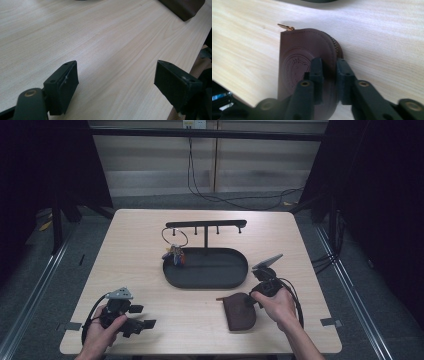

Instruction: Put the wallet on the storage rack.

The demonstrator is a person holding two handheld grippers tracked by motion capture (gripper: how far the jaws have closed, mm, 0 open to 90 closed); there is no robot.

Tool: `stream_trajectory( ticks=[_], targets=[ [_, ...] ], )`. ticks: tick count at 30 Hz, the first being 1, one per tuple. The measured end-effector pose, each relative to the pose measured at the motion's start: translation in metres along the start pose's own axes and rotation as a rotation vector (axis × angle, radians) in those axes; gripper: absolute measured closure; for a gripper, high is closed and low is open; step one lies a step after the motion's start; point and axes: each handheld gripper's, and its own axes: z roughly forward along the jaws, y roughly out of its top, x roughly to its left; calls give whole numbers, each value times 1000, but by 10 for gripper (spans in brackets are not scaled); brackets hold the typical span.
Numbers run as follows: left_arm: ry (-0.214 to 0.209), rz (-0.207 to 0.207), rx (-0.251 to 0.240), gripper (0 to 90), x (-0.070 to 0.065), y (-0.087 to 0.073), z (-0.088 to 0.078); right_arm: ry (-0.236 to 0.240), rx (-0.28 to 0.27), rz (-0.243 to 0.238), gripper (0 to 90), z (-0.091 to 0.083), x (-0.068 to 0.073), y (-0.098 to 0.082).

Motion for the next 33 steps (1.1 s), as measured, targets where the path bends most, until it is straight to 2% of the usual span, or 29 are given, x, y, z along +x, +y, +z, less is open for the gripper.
stream_trajectory(
  ticks=[7,20,24,26,27,30,33],
  targets=[
    [-2,0,-5,192,0,0,0,0,-4,-22,811,-6,5,1],
    [2,-1,-8,192,1,0,-1,-33,2,-66,823,-16,14,3],
    [0,-1,-9,191,0,0,-1,-58,6,-76,828,-21,16,3],
    [-5,1,-13,188,0,0,-1,-110,10,-77,828,-26,17,3],
    [-5,1,-13,189,0,0,-1,-110,10,-77,828,-26,17,3],
    [-10,2,-14,188,0,0,-1,-155,15,-77,836,-35,17,4],
    [-11,0,-15,188,0,0,-1,-164,13,-82,840,-39,17,5]
  ],
)
